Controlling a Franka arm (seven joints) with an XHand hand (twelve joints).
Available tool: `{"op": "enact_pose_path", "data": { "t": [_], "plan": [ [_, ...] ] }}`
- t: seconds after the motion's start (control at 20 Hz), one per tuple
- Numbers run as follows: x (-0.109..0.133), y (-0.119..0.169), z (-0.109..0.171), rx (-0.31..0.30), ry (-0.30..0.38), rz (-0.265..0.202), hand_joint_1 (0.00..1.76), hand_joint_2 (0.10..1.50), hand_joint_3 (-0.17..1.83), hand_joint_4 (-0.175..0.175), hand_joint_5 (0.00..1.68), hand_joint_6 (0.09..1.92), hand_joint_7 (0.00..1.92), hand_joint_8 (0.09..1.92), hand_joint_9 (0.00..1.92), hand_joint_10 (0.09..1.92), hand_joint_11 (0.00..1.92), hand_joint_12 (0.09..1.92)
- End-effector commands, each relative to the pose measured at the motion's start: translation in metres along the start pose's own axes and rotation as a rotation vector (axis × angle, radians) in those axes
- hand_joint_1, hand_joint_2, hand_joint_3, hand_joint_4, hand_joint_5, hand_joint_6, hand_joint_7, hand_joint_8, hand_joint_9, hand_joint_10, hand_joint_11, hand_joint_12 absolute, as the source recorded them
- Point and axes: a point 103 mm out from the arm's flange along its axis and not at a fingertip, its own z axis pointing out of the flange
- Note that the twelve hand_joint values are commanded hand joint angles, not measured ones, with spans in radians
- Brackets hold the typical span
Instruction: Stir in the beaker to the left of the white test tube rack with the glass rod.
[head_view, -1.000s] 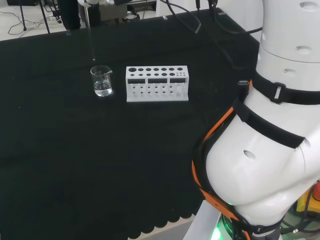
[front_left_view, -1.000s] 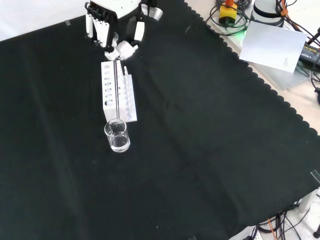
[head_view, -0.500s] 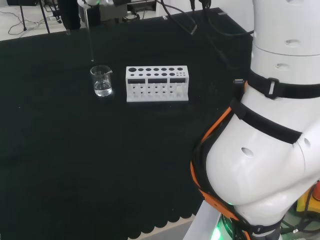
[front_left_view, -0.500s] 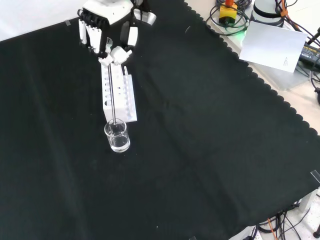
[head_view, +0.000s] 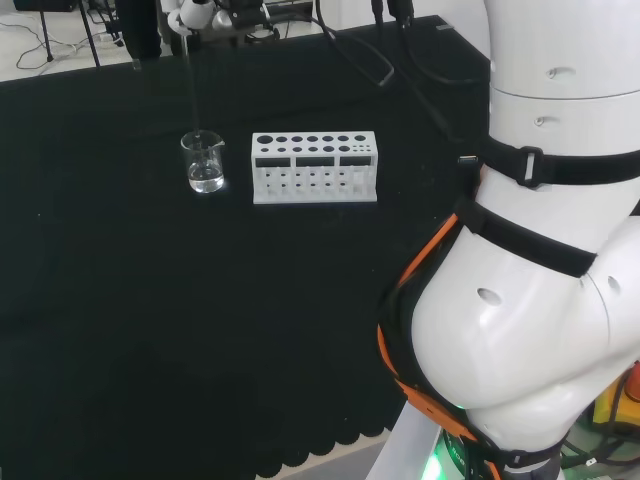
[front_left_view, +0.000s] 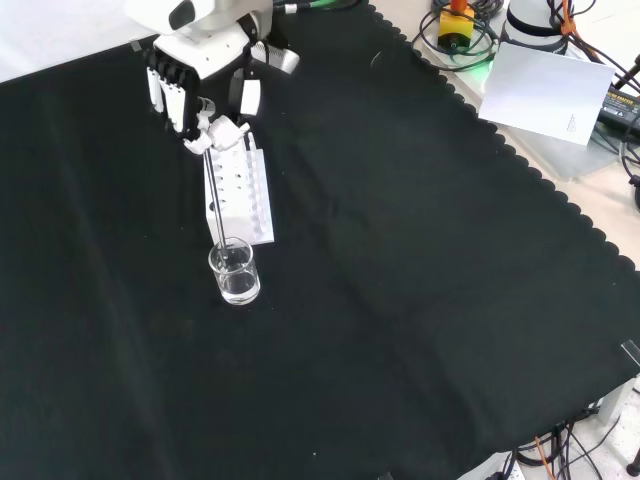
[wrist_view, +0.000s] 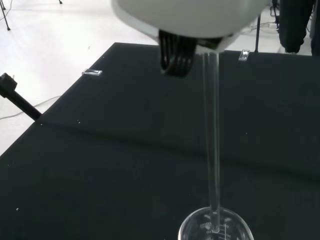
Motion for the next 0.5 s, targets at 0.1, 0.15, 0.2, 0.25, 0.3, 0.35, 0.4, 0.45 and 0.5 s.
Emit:
{"op": "enact_pose_path", "data": {
  "t": [0.1, 0.15, 0.2, 0.25, 0.3, 0.35, 0.4, 0.45, 0.5],
  "plan": [
    [-0.012, -0.003, 0.023, 0.040, 0.032, -0.016, 1.32, 0.62, 0.80, -0.175, 1.13, 0.73, 1.29, 0.98, 1.66, 0.90, 1.28, 0.94],
    [-0.011, -0.002, 0.028, 0.050, 0.035, -0.015, 1.32, 0.62, 0.80, -0.175, 1.13, 0.73, 1.29, 0.98, 1.66, 0.90, 1.28, 0.94],
    [-0.012, -0.003, 0.033, 0.059, 0.037, -0.013, 1.32, 0.62, 0.80, -0.175, 1.13, 0.73, 1.29, 0.98, 1.66, 0.90, 1.28, 0.94],
    [-0.012, -0.002, 0.037, 0.065, 0.039, -0.012, 1.32, 0.62, 0.80, -0.175, 1.13, 0.73, 1.29, 0.98, 1.66, 0.90, 1.28, 0.95],
    [-0.011, -0.001, 0.047, 0.076, 0.037, -0.005, 1.32, 0.62, 0.80, -0.175, 1.13, 0.73, 1.29, 0.98, 1.66, 0.90, 1.28, 0.95],
    [-0.011, 0.000, 0.053, 0.085, 0.037, 0.002, 1.32, 0.62, 0.80, -0.175, 1.13, 0.73, 1.29, 0.98, 1.66, 0.90, 1.27, 0.95],
    [-0.014, -0.002, 0.058, 0.092, 0.044, 0.005, 1.32, 0.62, 0.80, -0.175, 1.13, 0.73, 1.29, 0.98, 1.66, 0.90, 1.27, 0.95],
    [-0.015, -0.002, 0.062, 0.097, 0.052, 0.004, 1.32, 0.62, 0.80, -0.175, 1.13, 0.73, 1.29, 0.98, 1.66, 0.90, 1.27, 0.95],
    [-0.016, -0.001, 0.065, 0.098, 0.058, 0.003, 1.32, 0.62, 0.80, -0.175, 1.13, 0.73, 1.29, 0.98, 1.66, 0.90, 1.27, 0.95]
  ]
}}
